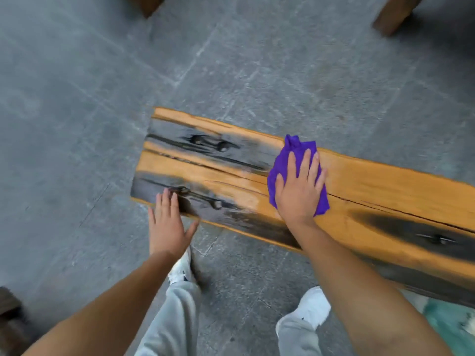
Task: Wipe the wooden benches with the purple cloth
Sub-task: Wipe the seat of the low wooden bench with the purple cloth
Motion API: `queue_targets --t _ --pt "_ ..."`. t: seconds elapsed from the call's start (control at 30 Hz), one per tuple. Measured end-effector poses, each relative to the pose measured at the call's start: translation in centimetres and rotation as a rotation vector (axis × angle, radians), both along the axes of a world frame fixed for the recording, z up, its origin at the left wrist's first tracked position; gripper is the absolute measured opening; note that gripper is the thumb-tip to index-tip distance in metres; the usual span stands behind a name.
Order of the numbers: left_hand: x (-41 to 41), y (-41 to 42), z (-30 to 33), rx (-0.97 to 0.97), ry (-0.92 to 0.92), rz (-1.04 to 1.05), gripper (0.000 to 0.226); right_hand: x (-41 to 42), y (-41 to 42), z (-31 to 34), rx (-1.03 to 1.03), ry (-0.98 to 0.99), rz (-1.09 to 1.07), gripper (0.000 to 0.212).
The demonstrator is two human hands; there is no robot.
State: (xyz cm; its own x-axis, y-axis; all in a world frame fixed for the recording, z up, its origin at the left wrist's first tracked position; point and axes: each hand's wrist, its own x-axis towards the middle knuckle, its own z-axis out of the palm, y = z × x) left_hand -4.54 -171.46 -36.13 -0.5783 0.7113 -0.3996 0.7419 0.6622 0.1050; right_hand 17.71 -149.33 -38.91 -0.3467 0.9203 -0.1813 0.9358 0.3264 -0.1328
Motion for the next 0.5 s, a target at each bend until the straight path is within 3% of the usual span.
queue_targets --t 0.13,0.17,0.23,0.33,0.5 --pt "-8.8 -6.8 0.0 -0.022 -0.057 -0.084 0.098 -13.3 -5.1 -0.5 -0.03 0.002 0.127 0.066" --pt "-8.1 -6.0 -0.1 -0.005 -0.071 -0.118 0.097 -13.2 -4.8 -0.3 -0.017 0.001 0.122 0.065" --pt "-11.5 -7.6 -0.9 0.053 -0.117 -0.04 0.093 -20.8 -6.2 -0.8 0.015 -0.026 0.221 0.064" --pt "-13.7 -8.8 -1.5 0.068 -0.228 -0.105 0.099 -29.3 -8.1 -1.0 0.03 -0.011 0.268 0.064" --pt "-16.1 -10.3 -1.5 -0.091 -0.252 -0.252 0.111 -37.2 -13.4 -1.7 0.024 0.037 0.355 0.065"
